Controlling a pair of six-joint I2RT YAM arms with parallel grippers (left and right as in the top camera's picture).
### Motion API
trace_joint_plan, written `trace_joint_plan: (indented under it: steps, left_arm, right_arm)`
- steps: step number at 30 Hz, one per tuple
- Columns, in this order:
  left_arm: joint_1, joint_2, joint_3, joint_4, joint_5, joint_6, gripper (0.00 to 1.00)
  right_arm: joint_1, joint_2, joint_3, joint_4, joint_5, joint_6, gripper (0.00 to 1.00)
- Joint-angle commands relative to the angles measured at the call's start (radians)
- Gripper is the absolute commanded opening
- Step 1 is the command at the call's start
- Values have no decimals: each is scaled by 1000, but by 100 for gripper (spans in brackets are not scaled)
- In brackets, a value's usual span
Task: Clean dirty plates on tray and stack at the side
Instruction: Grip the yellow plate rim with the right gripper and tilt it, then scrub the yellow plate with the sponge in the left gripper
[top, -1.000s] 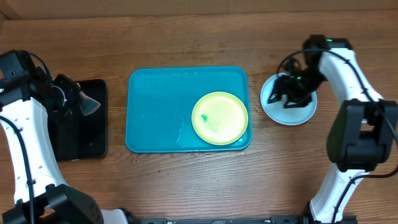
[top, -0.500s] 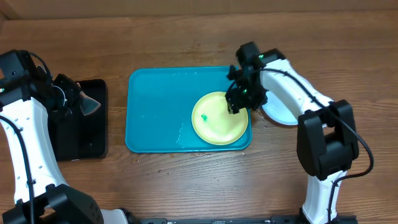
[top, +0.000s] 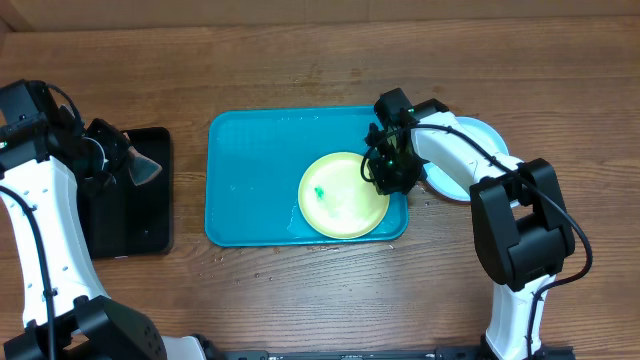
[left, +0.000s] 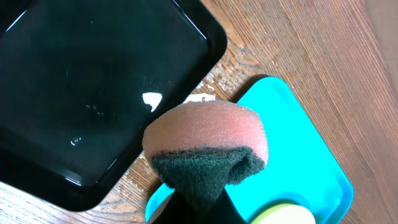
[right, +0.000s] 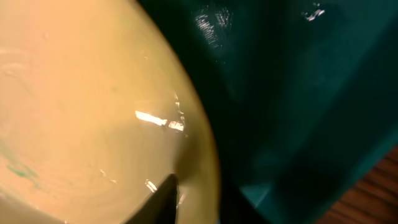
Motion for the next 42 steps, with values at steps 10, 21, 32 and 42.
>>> trace_joint_plan:
  steps: [10, 21, 32, 42]
  left_arm:
    - [-126, 2, -3, 18, 207, 210, 4]
    - [-498, 4, -101, 65, 89, 219, 4]
    - [-665, 118, -289, 333, 84, 87, 4]
    - [-682, 343, -292, 424, 55, 107, 4]
  right_arm:
    - [96, -9, -35, 201, -138, 296, 4]
    - [189, -9, -109, 349, 70, 552, 4]
    - [190, -9, -109, 349, 62, 551, 4]
    - [190, -9, -109, 349, 72, 550, 4]
